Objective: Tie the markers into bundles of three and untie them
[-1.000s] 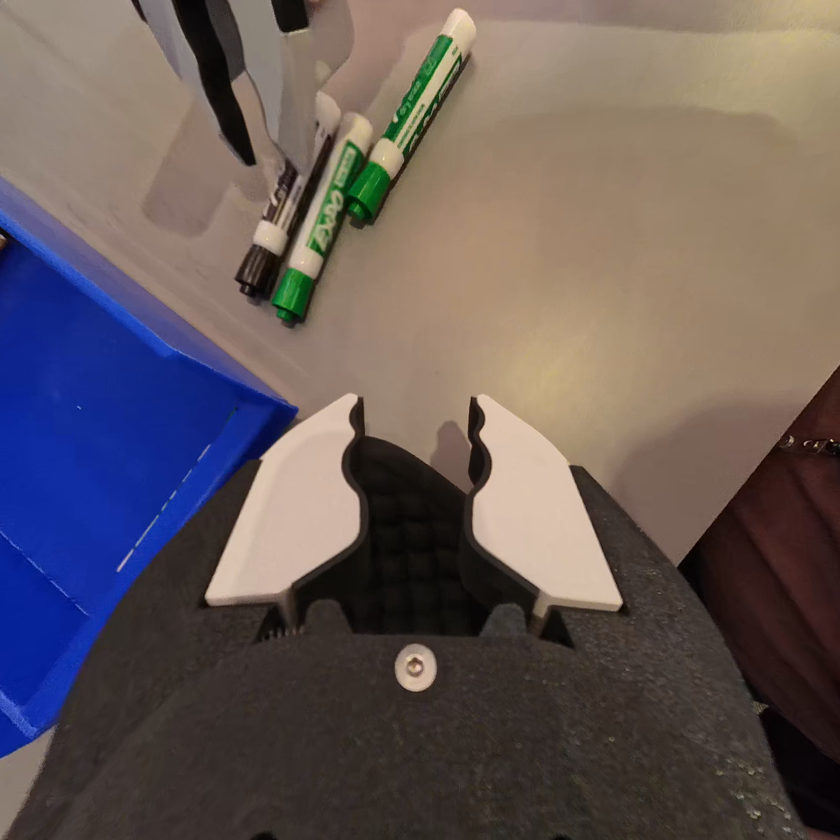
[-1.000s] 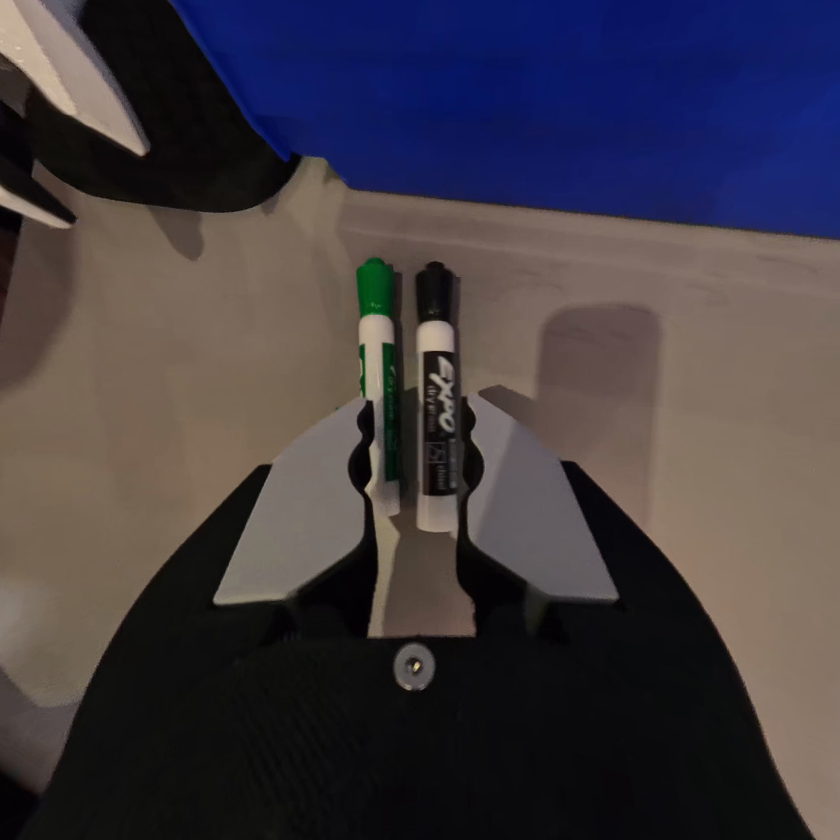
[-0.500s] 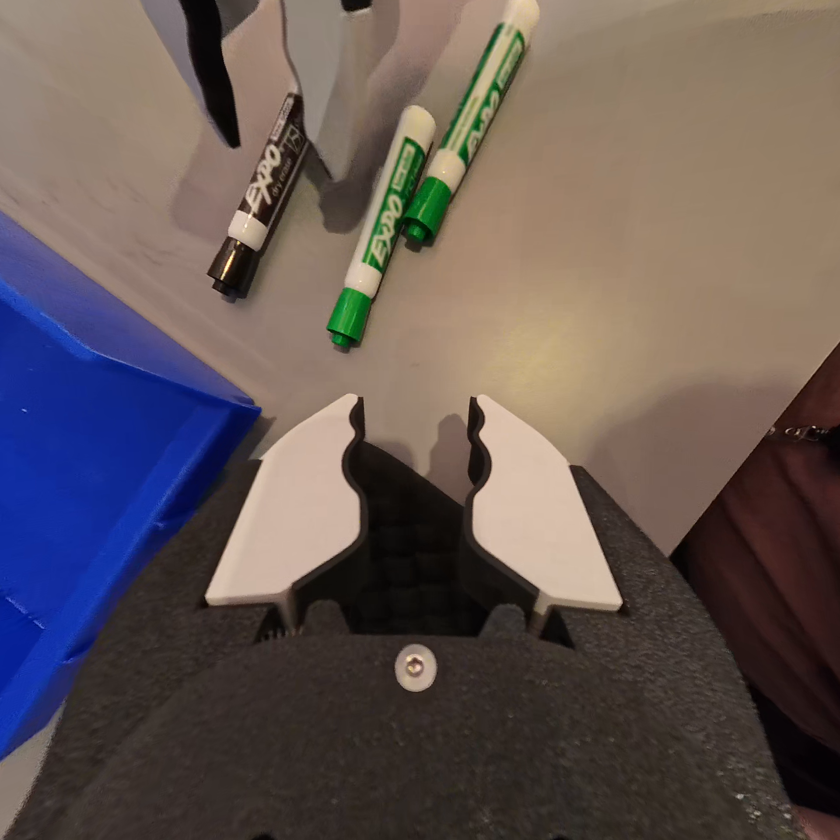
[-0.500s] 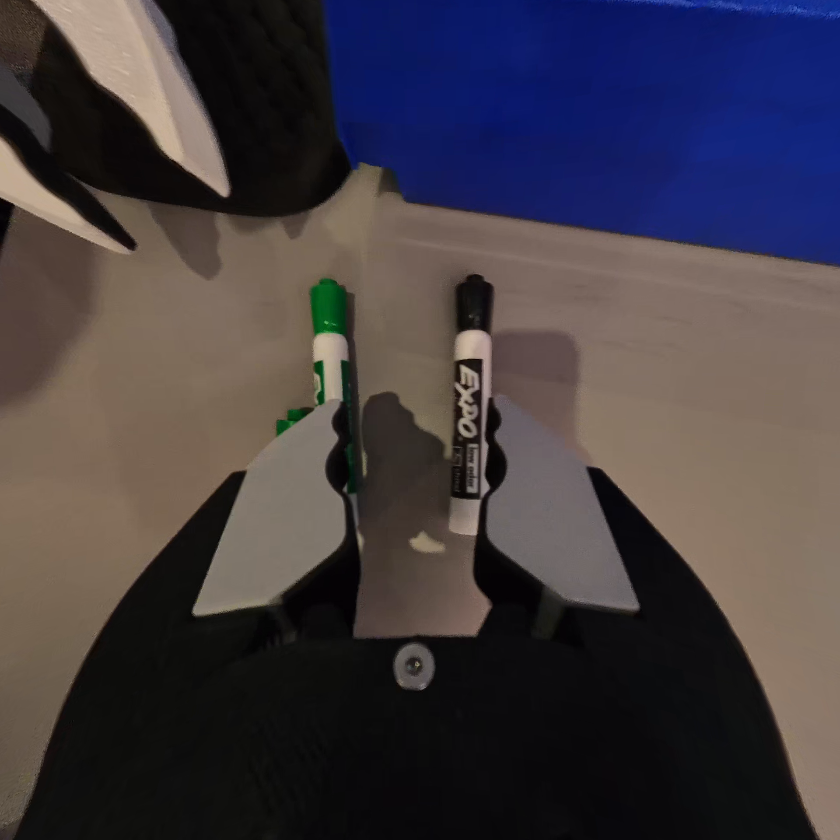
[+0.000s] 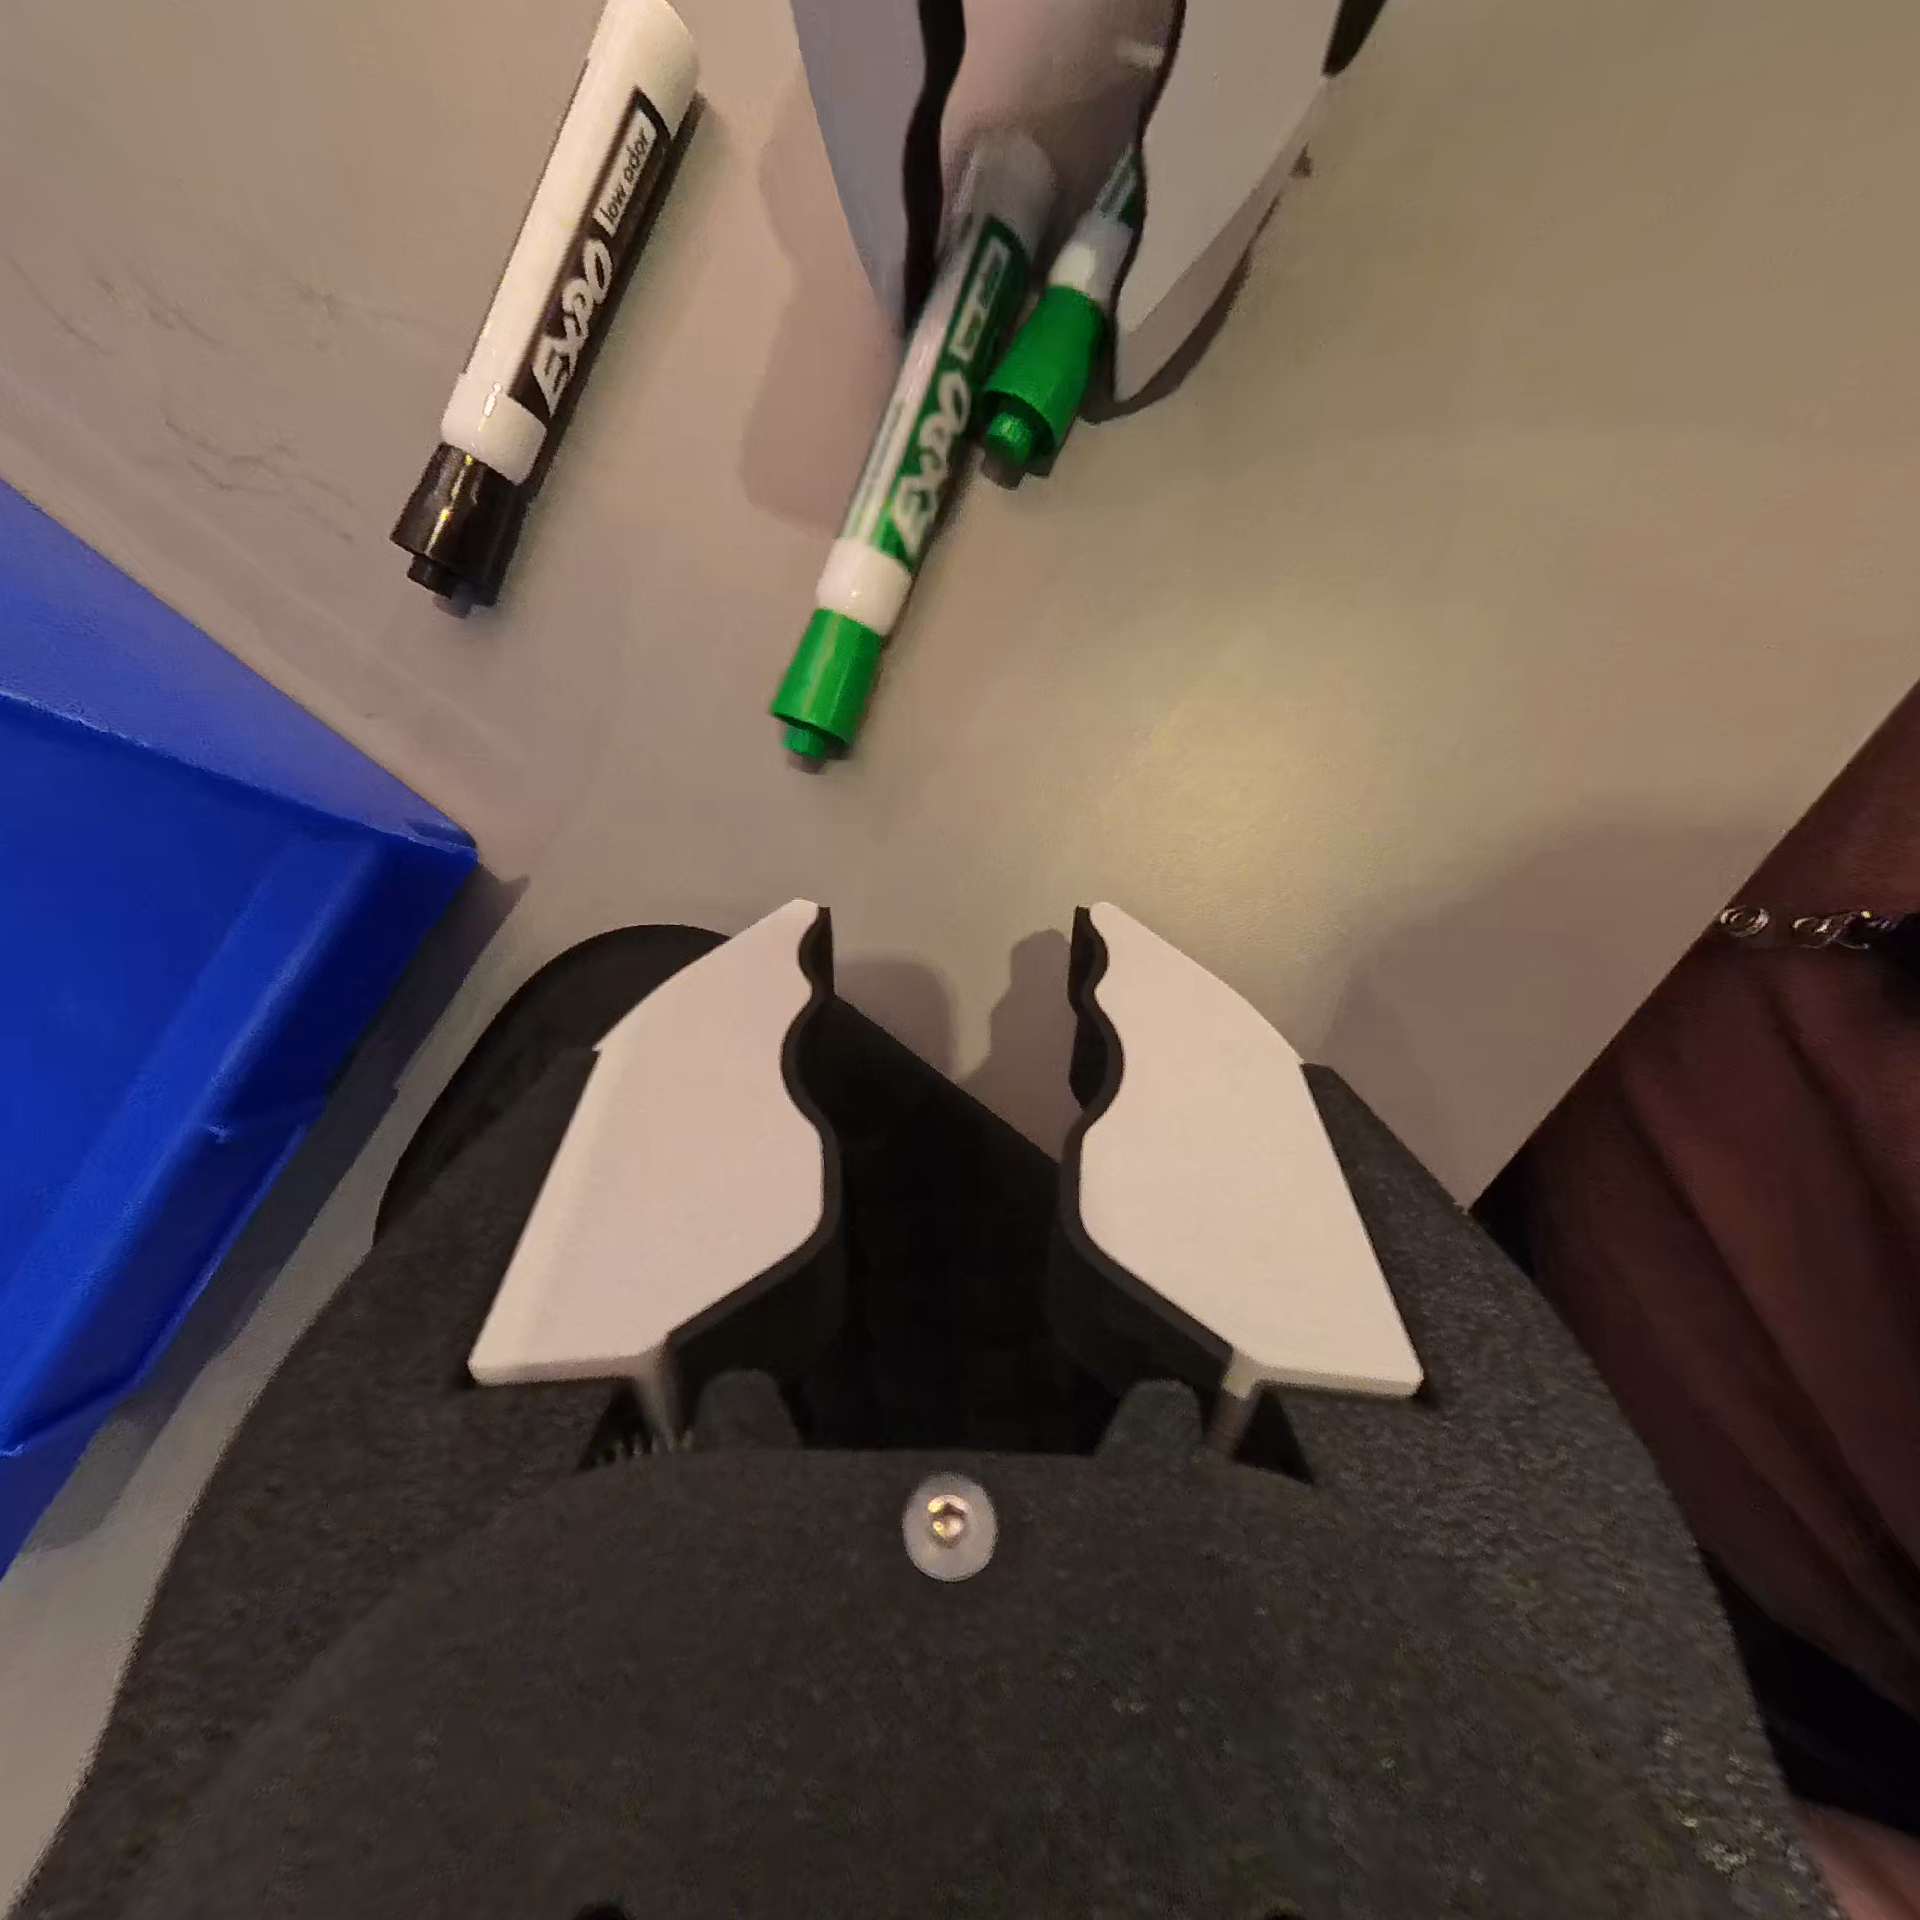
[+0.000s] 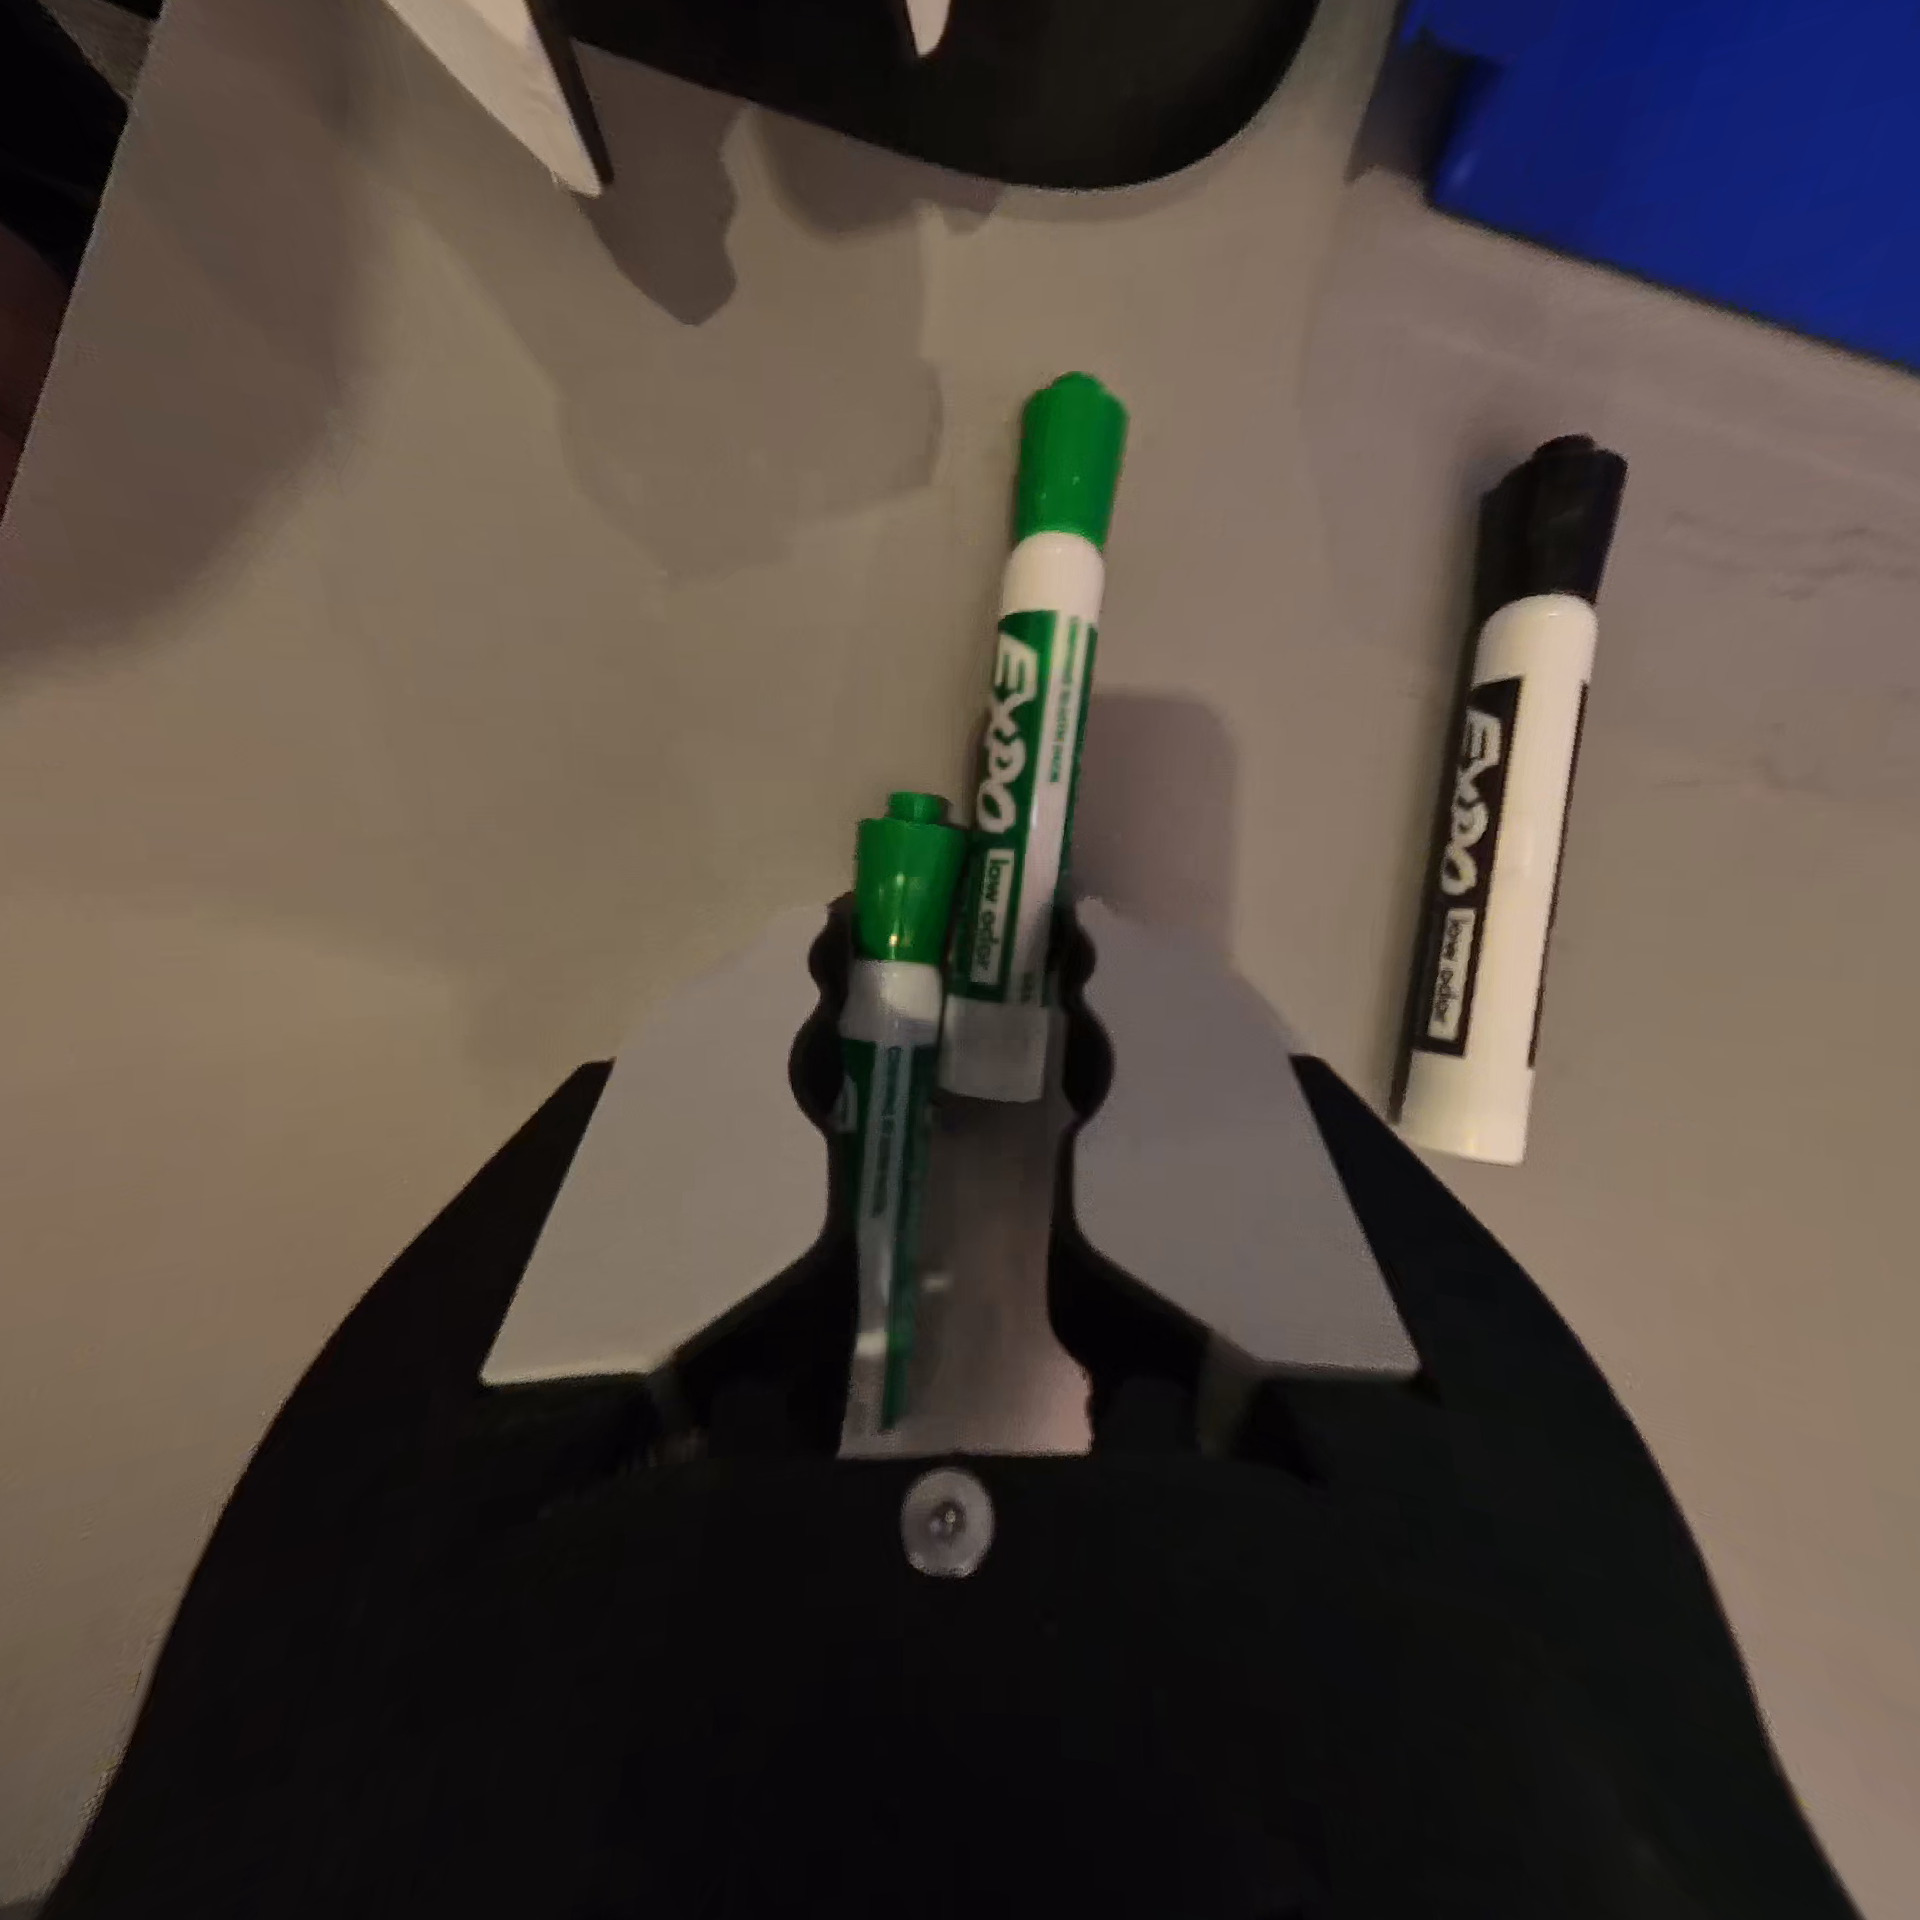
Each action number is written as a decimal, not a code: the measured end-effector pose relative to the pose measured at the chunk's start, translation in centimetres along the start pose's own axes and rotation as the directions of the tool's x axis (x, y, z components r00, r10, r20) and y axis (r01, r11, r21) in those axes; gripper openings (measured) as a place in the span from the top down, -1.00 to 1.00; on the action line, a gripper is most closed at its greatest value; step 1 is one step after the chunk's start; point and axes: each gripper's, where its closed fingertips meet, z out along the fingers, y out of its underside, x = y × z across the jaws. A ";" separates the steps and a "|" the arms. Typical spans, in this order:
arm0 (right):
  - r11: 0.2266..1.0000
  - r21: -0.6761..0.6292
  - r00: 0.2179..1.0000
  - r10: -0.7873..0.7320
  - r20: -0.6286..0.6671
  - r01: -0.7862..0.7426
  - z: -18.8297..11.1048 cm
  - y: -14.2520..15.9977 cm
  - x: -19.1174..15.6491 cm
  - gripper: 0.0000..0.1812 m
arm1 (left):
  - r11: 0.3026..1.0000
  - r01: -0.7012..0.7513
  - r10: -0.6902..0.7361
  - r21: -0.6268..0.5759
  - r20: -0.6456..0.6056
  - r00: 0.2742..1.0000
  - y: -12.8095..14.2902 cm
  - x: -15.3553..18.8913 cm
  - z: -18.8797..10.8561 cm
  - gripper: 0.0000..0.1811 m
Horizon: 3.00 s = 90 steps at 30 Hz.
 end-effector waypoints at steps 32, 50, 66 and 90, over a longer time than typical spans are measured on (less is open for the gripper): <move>0.980 -0.051 0.979 0.190 -0.068 -0.194 -2.8 4.2 -0.6 0.78 | 0.993 -0.094 0.097 -0.074 0.034 0.995 -2.1 -3.3 3.6 0.52; 0.966 0.103 0.965 0.246 -0.094 -0.237 -3.2 0.9 0.5 0.70 | 0.955 -0.271 0.259 -0.123 -0.106 0.960 -6.7 -2.2 6.2 0.45; 0.835 0.169 0.845 0.483 0.228 -0.523 -4.1 2.5 2.3 0.54 | 0.869 -0.398 0.293 -0.294 -0.342 0.893 -6.0 -1.8 7.3 0.59; 0.821 -0.250 0.509 0.525 0.682 -0.513 -1.4 -0.2 -1.3 0.73 | 0.874 -0.455 0.416 -0.169 -0.222 0.882 -5.8 -0.7 6.9 0.59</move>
